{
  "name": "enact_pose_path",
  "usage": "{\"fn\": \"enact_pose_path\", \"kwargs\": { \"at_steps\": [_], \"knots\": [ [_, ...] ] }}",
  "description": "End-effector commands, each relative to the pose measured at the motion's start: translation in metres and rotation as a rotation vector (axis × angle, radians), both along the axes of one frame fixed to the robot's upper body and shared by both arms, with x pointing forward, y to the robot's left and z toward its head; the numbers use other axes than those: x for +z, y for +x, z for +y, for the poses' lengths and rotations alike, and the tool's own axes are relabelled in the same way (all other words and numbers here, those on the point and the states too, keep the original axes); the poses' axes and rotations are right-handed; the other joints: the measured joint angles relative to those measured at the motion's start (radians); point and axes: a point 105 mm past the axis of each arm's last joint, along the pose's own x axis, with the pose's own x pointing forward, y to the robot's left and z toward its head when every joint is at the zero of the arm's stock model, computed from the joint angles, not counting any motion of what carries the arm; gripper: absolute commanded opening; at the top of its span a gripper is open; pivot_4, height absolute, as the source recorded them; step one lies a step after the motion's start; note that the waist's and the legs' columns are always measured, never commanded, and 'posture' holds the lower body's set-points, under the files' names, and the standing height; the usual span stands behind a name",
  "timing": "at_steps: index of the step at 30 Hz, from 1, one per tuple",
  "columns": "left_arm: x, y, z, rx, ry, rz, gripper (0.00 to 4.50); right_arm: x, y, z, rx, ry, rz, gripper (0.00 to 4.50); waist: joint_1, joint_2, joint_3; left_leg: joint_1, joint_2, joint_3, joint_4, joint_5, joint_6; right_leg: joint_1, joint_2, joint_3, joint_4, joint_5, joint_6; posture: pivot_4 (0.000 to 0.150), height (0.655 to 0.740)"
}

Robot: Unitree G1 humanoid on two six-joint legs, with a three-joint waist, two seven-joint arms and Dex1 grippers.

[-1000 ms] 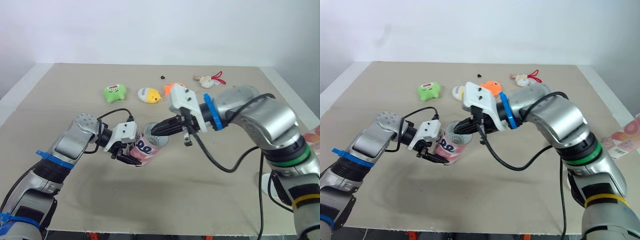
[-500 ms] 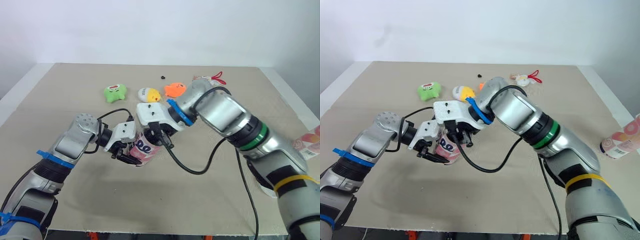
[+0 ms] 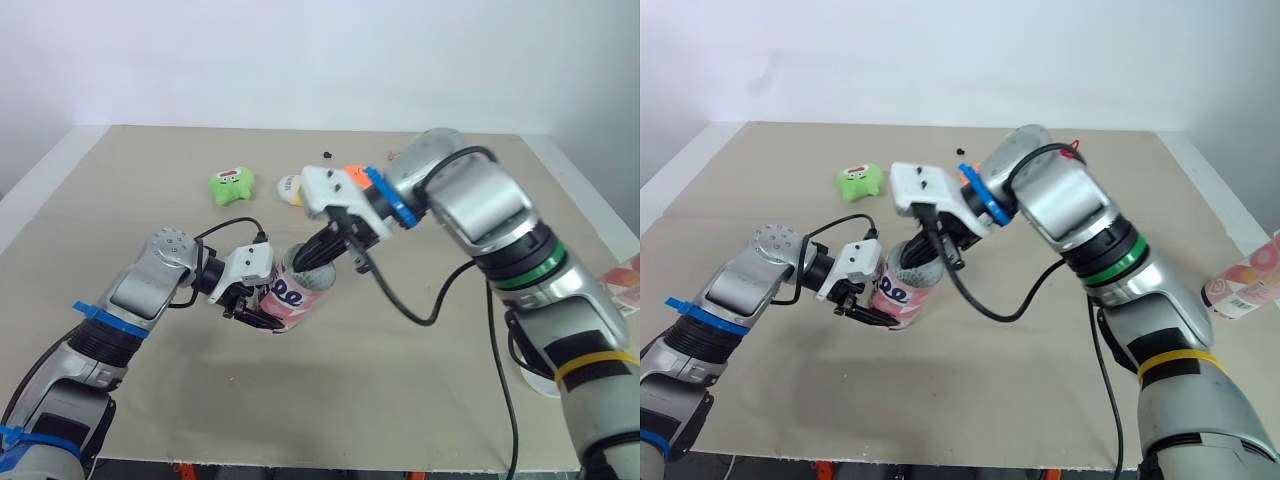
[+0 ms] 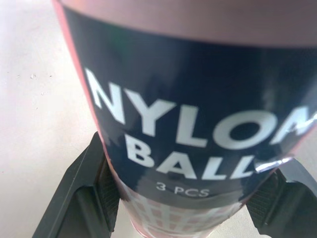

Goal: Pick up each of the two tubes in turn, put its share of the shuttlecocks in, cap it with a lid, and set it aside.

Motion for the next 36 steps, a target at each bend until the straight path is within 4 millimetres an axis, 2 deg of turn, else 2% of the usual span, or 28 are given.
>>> {"fn": "enact_pose_path", "kwargs": {
  "at_steps": [1,7,12,16,20,25,26,28,29,30,31,32,35,36],
  "knots": [
    [-0.018,-0.003,-0.004,-0.005,0.037,0.032,2.83,0.018,-0.011,-0.004,0.019,0.053,-0.028,0.05,0.0,0.0,0.0,0.0,0.0,0.0,0.0,0.0,0.0,0.0,0.0,0.0,0.0,0.0,-0.001,0.15,0.74],
    [-0.011,0.0,-0.012,-0.018,-0.026,-0.002,2.83,0.024,-0.014,-0.02,-0.072,0.143,-0.034,0.05,0.012,0.0,0.0,-0.001,0.0,-0.001,0.0,0.0,0.0,0.0,-0.001,-0.001,0.0,-0.001,-0.001,0.15,0.74],
    [0.001,-0.005,-0.026,-0.066,-0.176,-0.042,2.83,0.047,-0.032,-0.063,-0.208,0.341,-0.06,0.05,0.034,0.0,0.0,-0.009,-0.004,-0.006,0.004,0.0,0.0,-0.002,-0.007,-0.007,-0.003,-0.001,0.002,0.15,0.74],
    [0.013,-0.017,-0.049,-0.125,-0.356,-0.024,2.83,0.049,-0.044,-0.099,-0.379,0.406,-0.122,0.05,0.034,0.0,0.001,-0.014,-0.011,-0.011,0.004,-0.002,0.003,-0.003,-0.014,-0.013,-0.003,-0.002,0.008,0.15,0.74],
    [0.012,-0.023,-0.064,-0.176,-0.436,-0.001,2.83,0.039,-0.05,-0.123,-0.516,0.392,-0.144,0.05,0.025,0.0,0.001,-0.022,-0.012,-0.012,0.004,-0.002,0.004,-0.011,-0.014,-0.013,0.0,-0.002,0.008,0.15,0.74],
    [-0.002,-0.018,-0.08,-0.191,-0.452,0.036,2.83,-0.002,-0.062,-0.171,-0.702,0.203,-0.079,0.05,0.025,0.001,0.001,-0.021,-0.013,-0.013,0.004,-0.002,0.004,-0.01,-0.013,-0.014,0.001,-0.002,0.008,0.15,0.74],
    [-0.007,-0.017,-0.081,-0.191,-0.445,0.039,2.83,-0.008,-0.064,-0.181,-0.735,0.175,-0.058,0.65,0.028,0.002,0.001,-0.021,-0.013,-0.013,0.005,-0.002,0.004,-0.01,-0.013,-0.014,0.0,-0.002,0.008,0.15,0.74],
    [-0.012,-0.017,-0.085,-0.193,-0.449,0.067,2.83,-0.019,-0.065,-0.205,-0.811,0.121,-0.035,1.29,0.026,0.002,0.001,-0.02,-0.015,-0.013,0.006,-0.002,0.005,-0.008,-0.013,-0.013,-0.001,-0.003,0.011,0.15,0.74],
    [-0.013,-0.019,-0.086,-0.199,-0.46,0.088,2.83,-0.025,-0.063,-0.22,-0.869,0.083,-0.04,1.88,0.026,0.001,0.002,-0.021,-0.016,-0.014,0.008,-0.002,0.005,-0.007,-0.014,-0.012,-0.001,-0.003,0.012,0.15,0.74],
    [-0.015,-0.021,-0.087,-0.207,-0.462,0.112,2.83,-0.031,-0.062,-0.233,-0.914,0.046,-0.036,2.27,0.024,0.001,0.002,-0.021,-0.015,-0.013,0.01,-0.002,0.005,-0.006,-0.014,-0.012,-0.001,-0.003,0.013,0.15,0.74],
    [-0.016,-0.023,-0.087,-0.212,-0.462,0.126,2.83,-0.035,-0.062,-0.242,-0.939,0.022,-0.034,2.27,0.025,0.001,0.002,-0.021,-0.015,-0.013,0.011,-0.002,0.005,-0.006,-0.014,-0.012,-0.001,-0.003,0.013,0.15,0.74],
    [-0.017,-0.024,-0.087,-0.218,-0.455,0.139,2.83,-0.039,-0.064,-0.249,-0.954,0.004,-0.025,2.81,0.024,0.001,0.002,-0.021,-0.015,-0.012,0.011,-0.002,0.005,-0.006,-0.014,-0.012,-0.001,-0.002,0.013,0.15,0.74],
    [-0.031,-0.031,-0.081,-0.24,-0.358,0.174,2.83,-0.055,-0.071,-0.277,-1.01,-0.047,0.039,4.06,0.024,0.001,0.002,-0.015,-0.014,-0.012,0.011,-0.001,0.006,-0.002,-0.013,-0.012,-0.001,-0.003,0.01,0.15,0.74],
    [-0.035,-0.032,-0.08,-0.24,-0.339,0.167,2.83,-0.06,-0.074,-0.288,-1.035,-0.058,0.056,4.18,0.024,0.001,0.002,-0.014,-0.014,-0.012,0.011,-0.001,0.006,0.001,-0.012,-0.012,-0.001,-0.004,0.011,0.15,0.74]
  ]
}}
